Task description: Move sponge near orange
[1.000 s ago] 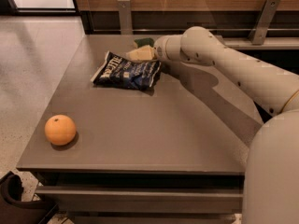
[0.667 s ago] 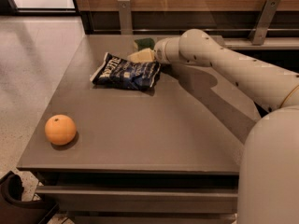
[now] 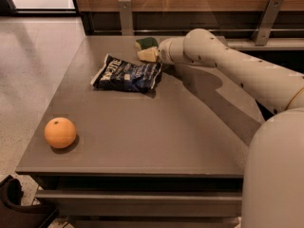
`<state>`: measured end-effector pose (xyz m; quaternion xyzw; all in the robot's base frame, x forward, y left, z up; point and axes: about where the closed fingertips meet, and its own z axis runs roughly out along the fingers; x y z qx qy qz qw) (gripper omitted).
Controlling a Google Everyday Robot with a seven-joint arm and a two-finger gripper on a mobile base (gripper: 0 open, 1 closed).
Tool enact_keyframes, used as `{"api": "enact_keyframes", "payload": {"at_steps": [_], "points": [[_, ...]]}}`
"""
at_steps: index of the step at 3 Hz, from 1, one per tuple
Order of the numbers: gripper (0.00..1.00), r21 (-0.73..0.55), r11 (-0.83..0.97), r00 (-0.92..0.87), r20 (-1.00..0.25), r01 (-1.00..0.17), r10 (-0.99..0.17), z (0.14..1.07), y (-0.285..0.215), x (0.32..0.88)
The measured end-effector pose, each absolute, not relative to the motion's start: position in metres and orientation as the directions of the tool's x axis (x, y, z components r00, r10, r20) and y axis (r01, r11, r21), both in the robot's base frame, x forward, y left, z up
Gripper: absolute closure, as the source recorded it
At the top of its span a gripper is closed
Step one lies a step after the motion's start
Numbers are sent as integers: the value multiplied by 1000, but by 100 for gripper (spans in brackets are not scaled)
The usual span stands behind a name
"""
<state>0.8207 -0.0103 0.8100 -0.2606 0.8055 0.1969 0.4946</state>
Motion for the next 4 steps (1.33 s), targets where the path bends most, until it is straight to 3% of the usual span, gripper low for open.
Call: {"api": "enact_keyframes", "payload": {"at_steps": [1, 2, 4], "points": [[88, 60, 787, -375, -899, -615, -225, 814, -10, 821], [100, 60, 786, -375, -899, -615, -225, 814, -10, 821], [100, 32, 814, -367, -902, -580, -226, 833, -34, 813]]}}
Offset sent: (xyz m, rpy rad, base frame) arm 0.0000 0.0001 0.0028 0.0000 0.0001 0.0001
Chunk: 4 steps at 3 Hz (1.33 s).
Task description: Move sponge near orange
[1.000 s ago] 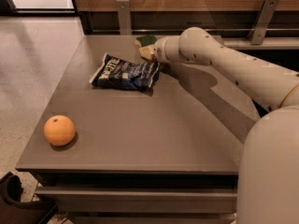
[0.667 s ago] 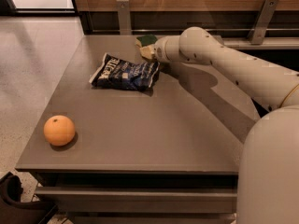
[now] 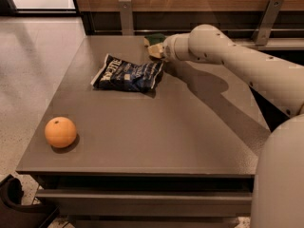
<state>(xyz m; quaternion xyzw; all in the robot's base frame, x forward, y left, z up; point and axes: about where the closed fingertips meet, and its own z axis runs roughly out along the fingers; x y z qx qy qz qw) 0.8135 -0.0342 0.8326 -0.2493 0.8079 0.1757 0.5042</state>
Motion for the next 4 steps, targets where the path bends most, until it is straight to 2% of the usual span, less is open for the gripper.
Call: {"api": "enact_keyframes", "payload": {"at_steps": [1, 2, 3, 4], "points": [[100, -14, 861, -359, -905, -509, -227, 870, -85, 797], [100, -20, 870, -337, -917, -492, -211, 893, -115, 782], [100, -25, 863, -332, -917, -504, -221, 918, -137, 758], [100, -55, 826, -335, -897, -561, -287, 942, -155, 703]]}}
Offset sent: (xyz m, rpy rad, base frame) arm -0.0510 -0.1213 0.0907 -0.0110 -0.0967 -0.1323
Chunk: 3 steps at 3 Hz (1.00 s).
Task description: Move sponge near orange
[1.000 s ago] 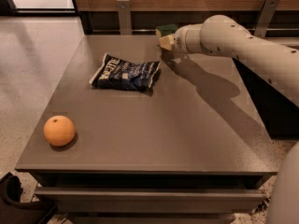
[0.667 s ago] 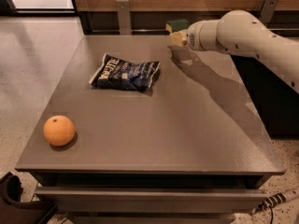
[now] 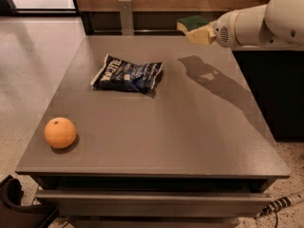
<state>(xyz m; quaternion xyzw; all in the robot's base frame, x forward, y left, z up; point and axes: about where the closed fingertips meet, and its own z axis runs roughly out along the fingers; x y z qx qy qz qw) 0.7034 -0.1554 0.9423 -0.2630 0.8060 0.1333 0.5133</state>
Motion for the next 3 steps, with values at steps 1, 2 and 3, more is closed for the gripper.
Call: {"api": "enact_keyframes", "payload": {"at_steps": [1, 2, 3], "points": [[100, -86, 800, -314, -891, -594, -329, 954, -162, 660], [100, -110, 761, -275, -892, -639, -359, 954, -150, 617], [100, -112, 663, -197, -907, -740, -373, 937, -105, 556]]}}
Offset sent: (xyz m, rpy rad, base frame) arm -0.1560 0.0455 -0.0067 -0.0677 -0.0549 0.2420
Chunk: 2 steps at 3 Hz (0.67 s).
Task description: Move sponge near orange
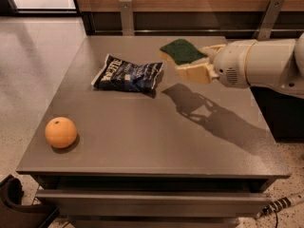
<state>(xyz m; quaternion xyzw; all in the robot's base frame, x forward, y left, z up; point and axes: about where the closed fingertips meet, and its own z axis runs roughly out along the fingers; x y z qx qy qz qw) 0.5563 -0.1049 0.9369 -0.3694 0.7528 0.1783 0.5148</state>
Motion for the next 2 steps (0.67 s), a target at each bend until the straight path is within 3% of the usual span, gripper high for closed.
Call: {"api": "enact_keyframes", "payload": {"at_steps": [2], "points": [[100, -109, 402, -79, -902, -909, -425, 920, -53, 478]]}}
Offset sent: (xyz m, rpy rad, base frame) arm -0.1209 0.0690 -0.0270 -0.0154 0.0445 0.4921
